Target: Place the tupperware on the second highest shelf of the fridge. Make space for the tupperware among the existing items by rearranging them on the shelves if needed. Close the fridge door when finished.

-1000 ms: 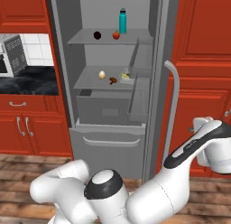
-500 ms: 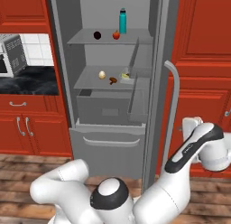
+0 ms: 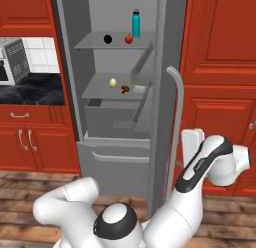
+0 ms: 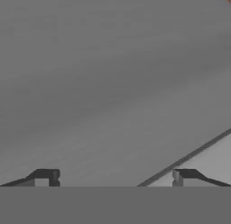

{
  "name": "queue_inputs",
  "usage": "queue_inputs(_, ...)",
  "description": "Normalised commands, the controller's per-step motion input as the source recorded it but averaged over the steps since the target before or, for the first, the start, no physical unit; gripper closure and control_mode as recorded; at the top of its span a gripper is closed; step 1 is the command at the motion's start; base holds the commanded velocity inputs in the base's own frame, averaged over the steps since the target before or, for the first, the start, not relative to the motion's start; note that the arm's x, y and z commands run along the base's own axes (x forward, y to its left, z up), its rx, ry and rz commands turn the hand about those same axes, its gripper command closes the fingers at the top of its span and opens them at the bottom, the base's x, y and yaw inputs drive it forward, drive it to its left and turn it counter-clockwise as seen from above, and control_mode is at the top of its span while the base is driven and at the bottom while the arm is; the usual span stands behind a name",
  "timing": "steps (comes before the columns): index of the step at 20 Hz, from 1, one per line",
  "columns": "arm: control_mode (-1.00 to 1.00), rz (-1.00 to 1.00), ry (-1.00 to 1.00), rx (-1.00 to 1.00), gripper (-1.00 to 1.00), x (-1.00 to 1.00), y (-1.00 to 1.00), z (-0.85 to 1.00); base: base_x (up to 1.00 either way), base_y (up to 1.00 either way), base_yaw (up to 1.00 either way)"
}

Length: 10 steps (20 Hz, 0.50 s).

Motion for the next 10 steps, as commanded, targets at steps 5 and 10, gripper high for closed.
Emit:
queue_inputs(5, -1.00, 0.30, 0.00, 0.22, -1.00, -0.06, 0.77, 0.00, 0.00, 0.00, 0.00)
queue_inputs(10, -1.00, 0.30, 0.00, 0.19, -1.00, 0.04, 0.96, 0.00, 0.00, 0.00, 0.00)
